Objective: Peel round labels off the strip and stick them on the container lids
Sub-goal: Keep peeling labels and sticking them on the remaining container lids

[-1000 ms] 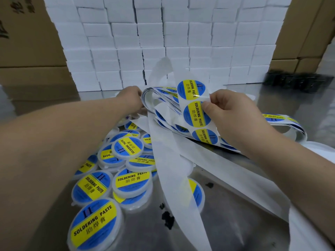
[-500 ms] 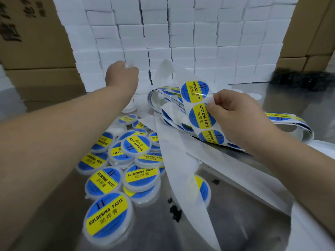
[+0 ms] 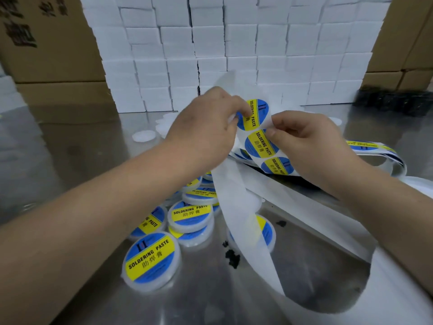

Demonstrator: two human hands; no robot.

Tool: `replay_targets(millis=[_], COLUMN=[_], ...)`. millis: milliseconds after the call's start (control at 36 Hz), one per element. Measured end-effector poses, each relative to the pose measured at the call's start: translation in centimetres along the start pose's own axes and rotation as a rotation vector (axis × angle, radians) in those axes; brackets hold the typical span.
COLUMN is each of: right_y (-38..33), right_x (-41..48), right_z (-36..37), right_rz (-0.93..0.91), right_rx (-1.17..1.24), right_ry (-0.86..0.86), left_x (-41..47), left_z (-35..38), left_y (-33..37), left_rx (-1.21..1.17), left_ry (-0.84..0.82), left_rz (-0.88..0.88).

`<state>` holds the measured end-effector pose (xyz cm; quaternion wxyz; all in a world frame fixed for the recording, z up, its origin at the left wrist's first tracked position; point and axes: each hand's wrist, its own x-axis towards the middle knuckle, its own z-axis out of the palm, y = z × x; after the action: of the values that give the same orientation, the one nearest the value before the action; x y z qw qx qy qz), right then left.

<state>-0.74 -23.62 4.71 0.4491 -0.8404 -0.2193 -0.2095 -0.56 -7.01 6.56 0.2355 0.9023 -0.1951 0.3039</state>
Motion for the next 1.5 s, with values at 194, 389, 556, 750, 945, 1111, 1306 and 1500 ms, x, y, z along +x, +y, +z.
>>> replay_targets(millis=[194,389,556,750,945,1111,1306,1500], right_y=[-0.1,-0.3,-0.1,0.4,0.7,0.6,0.1,-0.3], right_x=[-0.3,-0.5,-0.3,-0.2,0.6,0.4,-0.1,-0.1], right_z=[0.2,0.4,0.2,0.3,-0.1,-0.6,-0.1,-0.3], right_rz=[-0.127,-0.166,-0.159,-0.088,0.042,-0.070,-0.019,0.090], right_rx=[-0.008,-0.033,-0.071,-0.121,-0.001,-0.100,-0.085,0.063], right_ry=[-0.067,-0.088,-0.076,-0.066,0.178,0.268,0.040,0.038], left_x=[-1.0,-1.4,-0.7,0.2,0.7,-0.9,-1.1,-1.2], left_z=[0.0,0.7,-0.1,-1.7,-2.3,-0.4,-0.3,-0.3], left_y=[0.0,0.0,-0.7,-1.4,-2.0,-1.3,-1.9,-1.8], left_rx=[0.028,0.011,-0.018,-0.104,-0.325,-0.189,-0.073,0.046], left_ry=[-0.044,-0.072,-0.095,0.019,0.234,0.127,0.140,0.135], left_rz=[0.006,0.021,0.004,-0.156,-0.358,-0.255,-0.191,-0.083])
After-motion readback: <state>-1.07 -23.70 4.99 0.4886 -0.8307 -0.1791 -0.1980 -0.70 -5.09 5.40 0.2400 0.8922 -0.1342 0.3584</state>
